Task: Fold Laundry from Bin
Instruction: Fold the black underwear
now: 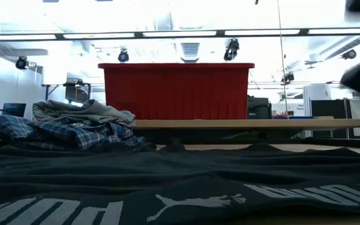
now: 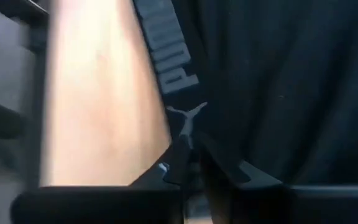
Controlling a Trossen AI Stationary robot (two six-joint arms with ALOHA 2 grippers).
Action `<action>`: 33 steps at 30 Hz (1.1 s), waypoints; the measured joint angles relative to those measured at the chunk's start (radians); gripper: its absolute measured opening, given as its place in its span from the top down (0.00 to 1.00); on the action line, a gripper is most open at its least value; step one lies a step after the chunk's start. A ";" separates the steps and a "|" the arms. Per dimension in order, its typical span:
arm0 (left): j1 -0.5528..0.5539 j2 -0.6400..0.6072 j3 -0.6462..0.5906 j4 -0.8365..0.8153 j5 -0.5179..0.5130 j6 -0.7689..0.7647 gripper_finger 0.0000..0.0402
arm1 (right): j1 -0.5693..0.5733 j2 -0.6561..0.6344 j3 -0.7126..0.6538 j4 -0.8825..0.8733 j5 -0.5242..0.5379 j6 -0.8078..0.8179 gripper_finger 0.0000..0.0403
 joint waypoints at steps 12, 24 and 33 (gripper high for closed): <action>-0.070 0.059 0.035 0.032 -0.080 0.597 0.59 | 0.018 -0.170 0.156 -0.333 0.143 0.069 0.62; 0.010 0.071 0.040 -0.185 -0.096 0.989 0.61 | -0.068 0.160 0.522 -0.322 0.158 -0.168 0.51; 0.067 0.064 -0.012 -0.126 -0.096 1.011 0.61 | -0.109 0.296 0.609 -0.584 0.020 -0.030 0.50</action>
